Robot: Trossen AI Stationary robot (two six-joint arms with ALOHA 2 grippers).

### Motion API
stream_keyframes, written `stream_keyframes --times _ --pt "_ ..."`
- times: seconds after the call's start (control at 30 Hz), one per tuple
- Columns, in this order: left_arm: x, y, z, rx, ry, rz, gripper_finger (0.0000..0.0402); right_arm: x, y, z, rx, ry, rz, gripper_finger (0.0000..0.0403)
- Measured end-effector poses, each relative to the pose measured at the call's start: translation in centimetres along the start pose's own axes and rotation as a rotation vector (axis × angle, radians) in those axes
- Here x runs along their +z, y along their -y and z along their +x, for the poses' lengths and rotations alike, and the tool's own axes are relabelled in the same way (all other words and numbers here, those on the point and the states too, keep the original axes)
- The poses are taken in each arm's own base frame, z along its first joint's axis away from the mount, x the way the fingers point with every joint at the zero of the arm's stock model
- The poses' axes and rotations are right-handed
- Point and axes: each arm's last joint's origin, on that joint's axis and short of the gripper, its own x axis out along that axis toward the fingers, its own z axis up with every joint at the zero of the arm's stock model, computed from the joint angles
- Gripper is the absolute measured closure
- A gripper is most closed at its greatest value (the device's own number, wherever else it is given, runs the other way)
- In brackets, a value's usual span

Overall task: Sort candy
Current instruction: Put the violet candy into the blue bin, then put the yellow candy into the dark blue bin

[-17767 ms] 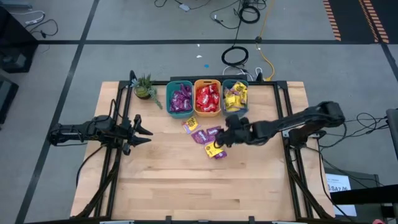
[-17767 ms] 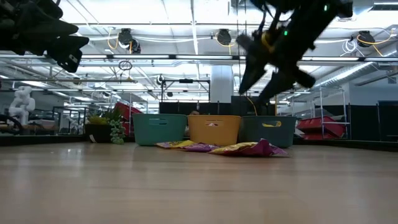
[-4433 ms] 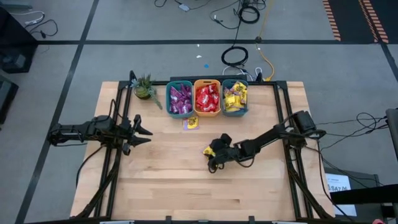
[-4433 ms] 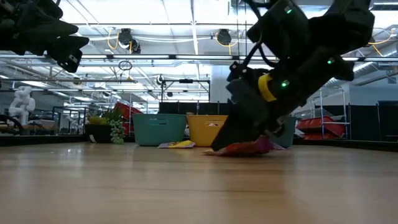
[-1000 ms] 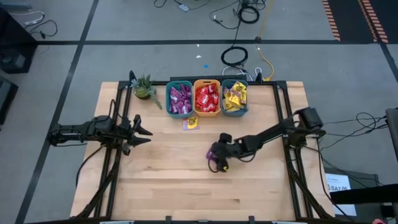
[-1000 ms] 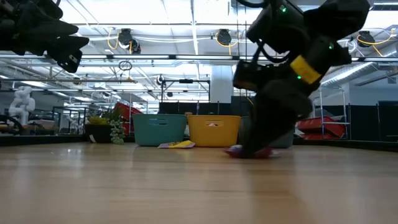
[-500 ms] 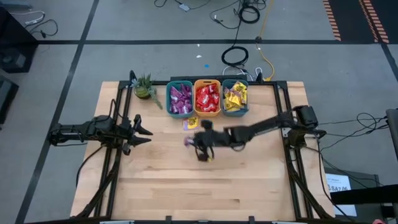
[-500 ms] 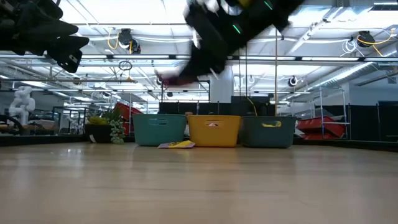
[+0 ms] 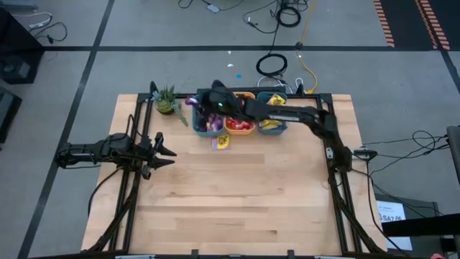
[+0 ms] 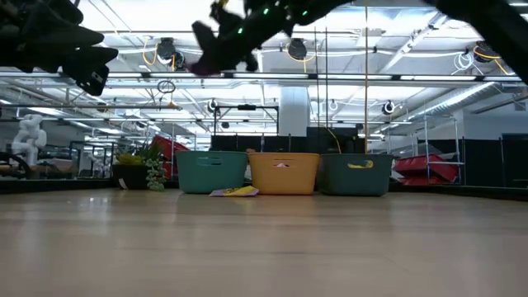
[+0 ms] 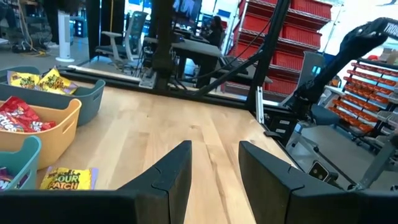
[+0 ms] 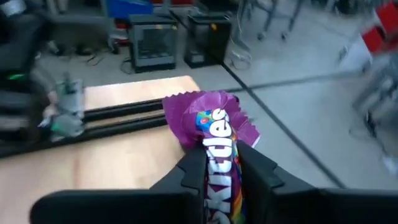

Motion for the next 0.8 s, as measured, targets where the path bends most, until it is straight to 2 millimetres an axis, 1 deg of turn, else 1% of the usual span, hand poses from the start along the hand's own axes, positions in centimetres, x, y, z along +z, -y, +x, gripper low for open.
stream_keyframes --times 0.1,0.17,0.27,0.33,0.43,0.57,0.63,0.8 --pt "0.0 0.0 0.0 0.0 0.002 0.001 0.0259 -0.9 1.5 2.5 -0.039 -0.059 0.067 0.0338" --pt "0.0 0.0 0.0 0.0 0.003 0.001 0.0259 -2.4 2.2 4.0 -0.067 -0.139 0.079 0.0325" --pt "0.0 0.0 0.0 0.0 0.003 0.001 0.0259 -4.7 2.9 5.4 -0.082 -0.274 0.113 0.0299" --pt "0.0 0.0 0.0 0.001 0.003 0.0 0.0259 -5.2 3.0 5.5 -0.073 -0.321 0.117 0.0277" --pt "0.0 0.0 0.0 0.002 0.004 0.001 0.0259 -5.0 3.2 5.2 -0.032 -0.335 0.126 0.0237" --pt "0.0 0.0 0.0 0.002 0.003 0.001 0.0259 -5.2 3.2 5.2 -0.022 -0.352 0.117 0.018" --pt "0.0 0.0 0.0 0.002 0.003 0.001 0.0259 -5.0 3.3 5.1 -0.021 -0.339 0.114 0.0155" --pt "0.0 0.0 0.0 0.002 0.003 0.001 0.0259 -4.9 3.3 5.0 -0.021 -0.341 0.114 0.0113"
